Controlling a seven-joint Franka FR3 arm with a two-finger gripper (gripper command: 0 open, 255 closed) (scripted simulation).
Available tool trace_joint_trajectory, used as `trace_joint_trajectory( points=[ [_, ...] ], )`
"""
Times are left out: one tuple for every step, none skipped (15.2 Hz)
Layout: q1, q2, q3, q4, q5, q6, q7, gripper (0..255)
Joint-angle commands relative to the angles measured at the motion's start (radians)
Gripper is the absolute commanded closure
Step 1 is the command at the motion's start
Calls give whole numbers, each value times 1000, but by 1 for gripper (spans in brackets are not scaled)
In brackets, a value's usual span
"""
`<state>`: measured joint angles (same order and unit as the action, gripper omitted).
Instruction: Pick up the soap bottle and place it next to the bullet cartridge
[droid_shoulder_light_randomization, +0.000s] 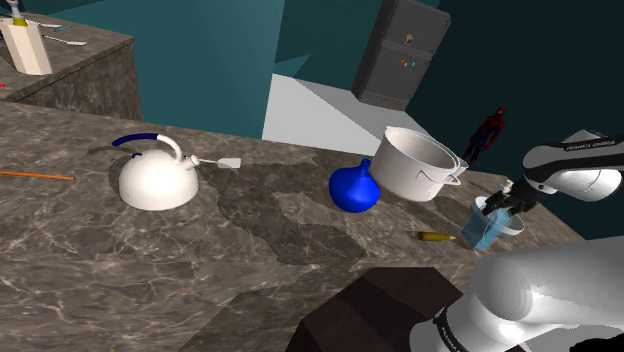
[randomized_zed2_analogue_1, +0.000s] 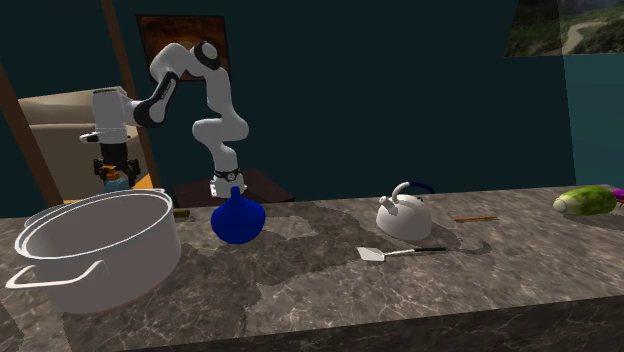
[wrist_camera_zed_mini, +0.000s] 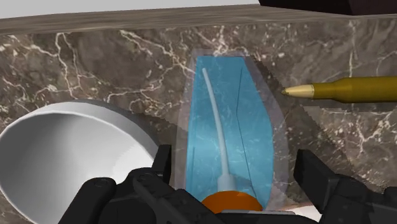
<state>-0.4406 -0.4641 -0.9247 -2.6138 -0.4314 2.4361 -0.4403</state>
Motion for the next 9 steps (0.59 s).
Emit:
trace_joint_trajectory(
  points=[
    [0,0,0,-1,0,0,0,0],
    [0,0,0,-1,0,0,0,0],
    [0,0,0,-1,0,0,1,0],
    [-20,-35,28,9,-9,-45,9,0],
    [-37,-67,55,20,-13,-89,15,0],
    [-50,-97,79,33,-15,-133,20,0],
    [-60,-119,97,44,-15,-166,22,0],
    [-60,-118,97,44,-15,-166,22,0],
    [-60,-118,97,44,-15,-166,22,0]
  ],
)
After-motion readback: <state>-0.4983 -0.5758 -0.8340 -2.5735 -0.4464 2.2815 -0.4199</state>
